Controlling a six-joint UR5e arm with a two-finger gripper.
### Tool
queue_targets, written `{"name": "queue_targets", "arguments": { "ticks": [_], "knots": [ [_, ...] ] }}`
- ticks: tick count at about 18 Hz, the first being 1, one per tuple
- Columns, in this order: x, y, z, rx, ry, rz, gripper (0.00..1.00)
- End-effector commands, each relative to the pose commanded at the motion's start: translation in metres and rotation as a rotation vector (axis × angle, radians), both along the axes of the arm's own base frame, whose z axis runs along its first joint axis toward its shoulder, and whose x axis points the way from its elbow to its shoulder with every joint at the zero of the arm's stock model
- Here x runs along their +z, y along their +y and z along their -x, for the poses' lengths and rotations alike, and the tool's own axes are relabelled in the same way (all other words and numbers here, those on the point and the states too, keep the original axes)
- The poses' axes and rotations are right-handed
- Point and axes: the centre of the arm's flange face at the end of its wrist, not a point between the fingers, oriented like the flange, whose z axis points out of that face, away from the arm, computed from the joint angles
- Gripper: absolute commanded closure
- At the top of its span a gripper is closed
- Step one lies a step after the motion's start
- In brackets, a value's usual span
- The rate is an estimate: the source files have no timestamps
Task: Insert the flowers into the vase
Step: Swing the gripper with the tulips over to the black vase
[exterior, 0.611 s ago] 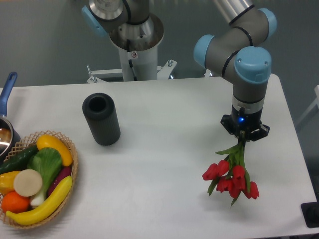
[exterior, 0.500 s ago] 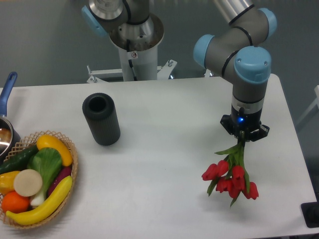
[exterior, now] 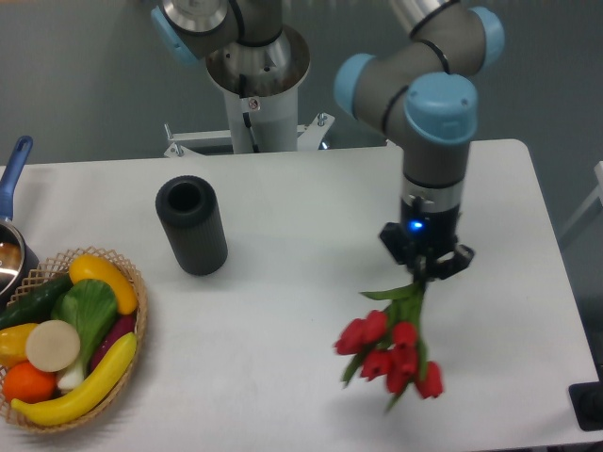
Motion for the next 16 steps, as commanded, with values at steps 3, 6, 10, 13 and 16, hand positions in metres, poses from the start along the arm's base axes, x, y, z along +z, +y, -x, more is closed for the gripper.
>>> {"name": "queue_targets", "arguments": {
  "ticks": [3,6,10,13,16],
  "knots": [
    [0.023,0.017,-0.03,-0.04,-0.055,-0.123,1.0],
    [0.04,0.035,-0.064,-0.105,-0.207,-0.284,1.0],
    [0.06,0.028,-0.109,-0.219,-0.327,-0.439,1.0],
    [0.072,0.012,-0.135,-0.293,-0.426,-0.569,1.0],
    [0.072,-0.007,-0.159,-0.323,-0.473,-0.626,1.0]
  ]
}}
